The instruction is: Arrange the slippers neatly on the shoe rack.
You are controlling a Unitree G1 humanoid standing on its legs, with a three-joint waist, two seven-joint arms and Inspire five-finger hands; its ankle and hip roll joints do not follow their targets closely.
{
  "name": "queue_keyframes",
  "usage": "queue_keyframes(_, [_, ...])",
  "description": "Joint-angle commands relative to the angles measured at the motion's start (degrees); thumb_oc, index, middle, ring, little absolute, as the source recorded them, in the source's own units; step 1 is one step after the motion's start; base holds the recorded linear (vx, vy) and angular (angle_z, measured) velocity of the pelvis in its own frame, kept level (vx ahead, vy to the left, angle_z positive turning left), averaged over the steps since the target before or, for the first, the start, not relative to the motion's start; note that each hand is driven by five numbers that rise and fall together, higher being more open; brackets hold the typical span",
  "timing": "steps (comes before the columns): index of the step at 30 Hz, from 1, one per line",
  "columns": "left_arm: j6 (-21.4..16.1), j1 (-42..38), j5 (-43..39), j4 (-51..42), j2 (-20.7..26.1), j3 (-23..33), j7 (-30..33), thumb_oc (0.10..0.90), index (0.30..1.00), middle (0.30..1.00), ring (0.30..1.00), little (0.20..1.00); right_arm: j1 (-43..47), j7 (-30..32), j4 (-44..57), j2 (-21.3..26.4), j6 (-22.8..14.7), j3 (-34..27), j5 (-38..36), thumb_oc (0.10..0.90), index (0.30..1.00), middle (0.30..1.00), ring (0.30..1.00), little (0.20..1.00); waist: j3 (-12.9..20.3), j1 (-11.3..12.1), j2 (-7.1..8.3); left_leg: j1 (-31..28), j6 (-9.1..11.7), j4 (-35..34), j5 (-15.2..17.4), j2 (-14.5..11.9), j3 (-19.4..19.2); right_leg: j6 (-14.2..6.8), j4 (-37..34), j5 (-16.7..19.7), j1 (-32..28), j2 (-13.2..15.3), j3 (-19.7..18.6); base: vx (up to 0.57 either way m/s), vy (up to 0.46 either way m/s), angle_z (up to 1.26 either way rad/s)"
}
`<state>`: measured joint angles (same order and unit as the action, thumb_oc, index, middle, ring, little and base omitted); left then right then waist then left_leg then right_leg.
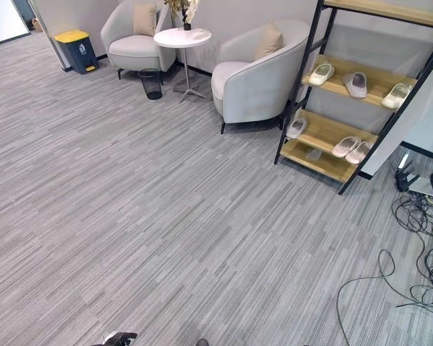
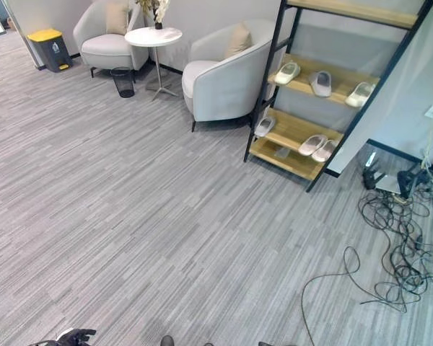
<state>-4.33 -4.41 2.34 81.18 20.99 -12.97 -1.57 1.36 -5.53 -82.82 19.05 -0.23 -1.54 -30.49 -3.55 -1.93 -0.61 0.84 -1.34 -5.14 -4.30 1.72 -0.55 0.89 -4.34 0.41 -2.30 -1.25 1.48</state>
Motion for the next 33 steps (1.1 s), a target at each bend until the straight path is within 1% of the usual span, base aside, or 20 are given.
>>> queue_keyframes(1, [-0.1,-3.2,0.4,0.5,2.0,1.7,1.9,0.8,0.9,0.9,0.9,0.9,-2.4,1.0,0.5,1.8,-0.9,2.6,0.6,0.8,0.9,0.9,0.9,0.9,-1.3,0.5,1.97,-3.2,2.6,0.1,6.7,-2.1,-1.4,-7.3,-0.7,0.2,2.3,4.9,-0.5,0.01,-0.035,0.01])
queue_keyframes(7, [-0.4,-4.9,1.0,-1.7,0.0,-1.5,2.8,0.8,0.9,0.9,0.9,0.9,-2.8,1.1,3.6,-1.2,-1.6,5.6,1.4,0.8,0.9,0.9,0.9,0.9,-3.9,-0.5,2.15,-4.1,3.3,1.7,7.2,-4.2,-2.2,-5.6,2.4,-1.5,3.6,3.1,-1.4,0.04,-0.128,-0.05])
queue_keyframes(10, [-0.8,-4.9,1.7,-3.6,-1.3,-3.6,2.4,0.8,0.9,0.9,0.9,0.9,-3.4,1.0,3.6,-2.1,-1.5,7.5,3.5,0.8,0.9,0.9,0.9,0.9,-5.0,-0.9,2.49,-2.0,4.5,11.1,8.9,-5.8,-3.4,-4.0,4.0,-3.4,2.9,1.6,-3.3,0.15,-0.188,-0.18])
queue_keyframes(11, [-1.2,-5.3,2.6,-4.4,-1.8,-4.5,2.4,0.8,0.9,0.9,0.9,0.9,-3.6,0.9,3.9,-2.7,-1.6,8.4,5.0,0.8,0.9,0.9,0.9,0.9,-5.7,-0.8,2.58,-0.4,5.2,16.7,7.5,-6.9,-3.9,-3.4,4.3,-3.9,2.1,1.2,-3.5,0.19,-0.247,-0.3])
queue_keyframes(12, [-1.4,-5.5,2.5,-5.5,-1.9,-5.2,3.0,0.8,0.9,0.9,0.9,0.9,-3.5,0.9,4.4,-2.9,-1.6,9.4,6.2,0.8,0.9,0.9,0.9,0.9,-6.9,-0.6,3.09,2.8,5.5,23.7,4.0,-7.8,-3.8,-2.6,4.9,-4.1,1.7,1.3,-4.0,0.16,-0.264,-0.29])
queue_keyframes(13, [-1.5,-6.1,1.7,-6.8,-2.2,-5.8,3.2,0.8,0.9,0.9,0.9,0.9,-3.4,1.1,4.3,-3.3,-1.3,10.3,7.4,0.8,0.9,0.9,0.9,0.9,-8.0,-0.2,3.58,6.6,4.9,30.1,1.9,-7.8,-3.0,-1.8,5.5,-4.5,1.3,1.3,-4.0,0.14,-0.254,-0.08])
queue_keyframes(14, [-1.6,-6.5,0.9,-7.6,-2.4,-6.3,3.7,0.8,0.9,0.9,0.9,0.9,-2.8,0.6,4.1,-3.2,-1.2,11.2,7.4,0.8,0.9,0.9,0.9,0.9,-8.8,0.4,4.0,9.9,4.2,34.8,1.4,-7.5,-2.3,-1.4,5.8,-5.0,1.0,1.5,-3.9,0.2,-0.222,0.03])
queue_keyframes(15, [-1.5,-6.3,-0.7,-8.3,-3.4,-6.8,3.7,0.8,0.9,0.9,0.9,0.9,-1.8,1.2,4.1,-2.9,-0.5,12.1,8.6,0.8,0.9,0.9,0.9,0.9,-9.1,1.0,4.32,13.4,3.4,36.5,2.8,-6.3,-2.3,-1.3,5.9,-5.9,0.5,1.6,-4.0,0.37,-0.114,0.0])
queue_keyframes(17, [-1.3,-5.3,0.1,-8.3,-4.8,-7.7,2.9,0.8,0.9,0.9,0.9,0.9,-0.8,1.3,4.0,-1.7,-0.4,13.0,11.8,0.8,0.9,0.9,0.9,0.9,-8.4,2.8,4.23,18.5,2.7,29.1,5.0,-5.1,-4.3,-2.0,4.1,-8.3,-3.2,1.9,-4.7,0.52,0.046,-0.04])
queue_keyframes(19, [-1.3,-3.7,2.0,-7.1,-5.4,-8.5,2.6,0.8,0.9,0.9,0.9,0.9,-0.3,1.5,5.5,-0.7,-1.1,13.8,12.9,0.8,0.9,0.9,0.9,0.9,-8.2,4.9,3.07,21.8,3.1,18.2,0.7,-4.6,-4.4,-2.4,2.9,-9.5,-6.6,1.0,-5.7,0.52,0.132,-0.26])
queue_keyframes(20, [-1.1,-3.3,2.5,-6.1,-5.5,-8.4,2.4,0.8,0.9,0.9,0.9,0.9,0.0,1.5,5.6,-0.5,-1.2,13.8,13.2,0.8,0.9,0.9,0.9,0.9,-8.0,6.2,3.42,21.4,3.4,12.9,-0.7,-3.4,-3.8,-2.7,2.2,-9.9,-8.2,1.5,-6.2,0.69,0.16,-0.27])
queue_keyframes(21, [-0.2,-0.7,3.6,-3.3,-5.7,-6.4,1.3,0.8,0.9,0.9,0.9,0.9,0.7,1.2,5.6,-0.6,-1.3,14.0,14.6,0.8,0.9,0.9,0.9,0.9,-6.0,7.9,3.81,20.2,3.1,6.9,-2.1,-2.2,-1.7,-3.5,2.3,-10.6,-9.8,1.5,-7.9,0.67,0.16,-0.52])
queue_keyframes(22, [0.0,0.0,4.1,-2.4,-5.3,-5.6,1.5,0.8,0.9,0.9,0.9,0.9,0.5,1.6,5.9,-0.5,-1.1,13.7,14.9,0.8,0.9,0.9,0.9,0.9,-5.3,7.9,3.83,20.2,2.7,8.1,-3.0,-1.7,-1.4,-3.7,2.9,-10.9,-10.1,1.9,-7.8,0.65,0.194,-0.37])
queue_keyframes(24, [0.6,0.9,5.9,-1.1,-4.8,-4.9,1.5,0.8,0.9,0.9,0.9,0.9,1.5,1.5,7.3,-1.0,-1.5,13.2,14.2,0.8,0.9,0.9,0.9,0.9,-4.2,8.1,5.33,21.3,1.5,11.8,-1.9,-0.4,-1.5,-5.2,5.6,-9.7,-9.6,3.2,-9.1,0.47,0.194,-0.83])
queue_keyframes(26, [0.6,1.1,7.4,-1.4,-4.0,-5.4,1.6,0.8,0.9,0.9,0.9,0.9,2.2,1.5,9.4,-1.9,-1.9,13.4,13.4,0.8,0.9,0.9,0.9,0.9,-3.7,7.9,6.73,19.5,0.0,13.8,1.5,0.8,-2.3,-7.5,12.3,-6.1,-8.1,4.5,-10.8,0.46,0.231,-0.63])
queue_keyframes(27, [0.4,1.0,7.9,-2.0,-3.9,-5.7,1.4,0.8,0.9,0.9,0.9,0.9,2.7,1.2,10.4,-2.3,-2.0,13.4,13.3,0.8,0.9,0.9,0.9,0.9,-3.7,7.8,6.6,18.2,-0.5,14.1,2.8,0.8,-2.6,-8.6,15.8,-4.2,-6.6,4.2,-10.7,0.52,0.279,-0.42])
queue_keyframes(28, [0.2,0.0,8.2,-3.8,-3.2,-6.9,1.9,0.8,0.9,0.9,0.9,0.9,3.8,1.5,12.1,-2.5,-2.3,14.0,13.7,0.8,0.9,0.9,0.9,0.9,-4.9,6.6,6.25,15.0,-1.8,15.4,6.1,1.4,-2.9,-12.0,26.8,3.9,-2.2,4.7,-9.9,0.34,0.184,-0.21])
queue_keyframes(29, [0.2,0.0,8.2,-3.8,-3.2,-6.9,1.9,0.8,0.9,0.9,0.9,0.9,3.8,1.5,12.1,-2.5,-2.3,14.0,13.7,0.8,0.9,0.9,0.9,0.9,-4.8,6.7,6.09,15.1,-1.7,15.3,5.9,1.2,-2.9,-11.9,26.7,4.1,-2.1,4.5,-10.0,0.35,0.209,0.0])
queue_keyframes(31, [-0.1,-1.8,7.2,-6.1,-2.5,-7.7,3.3,0.8,0.9,0.9,0.9,0.9,4.4,1.9,13.9,-3.0,-2.6,14.4,13.6,0.8,0.9,0.9,0.9,0.9,-6.0,5.4,4.34,11.2,-2.8,14.9,7.8,0.3,-2.8,-12.8,35.6,7.3,3.0,4.7,-6.2,0.28,0.181,0.05])
queue_keyframes(33, [-0.5,-4.1,7.9,-8.6,-2.0,-9.3,5.0,0.8,0.9,0.9,0.9,0.9,4.5,2.6,15.3,-3.9,-3.0,15.1,14.3,0.8,0.9,0.9,0.9,0.9,-7.0,4.2,2.23,6.3,-3.4,12.2,8.5,-0.8,-2.2,-11.2,39.9,7.0,8.9,5.3,-1.7,0.32,0.182,0.03])
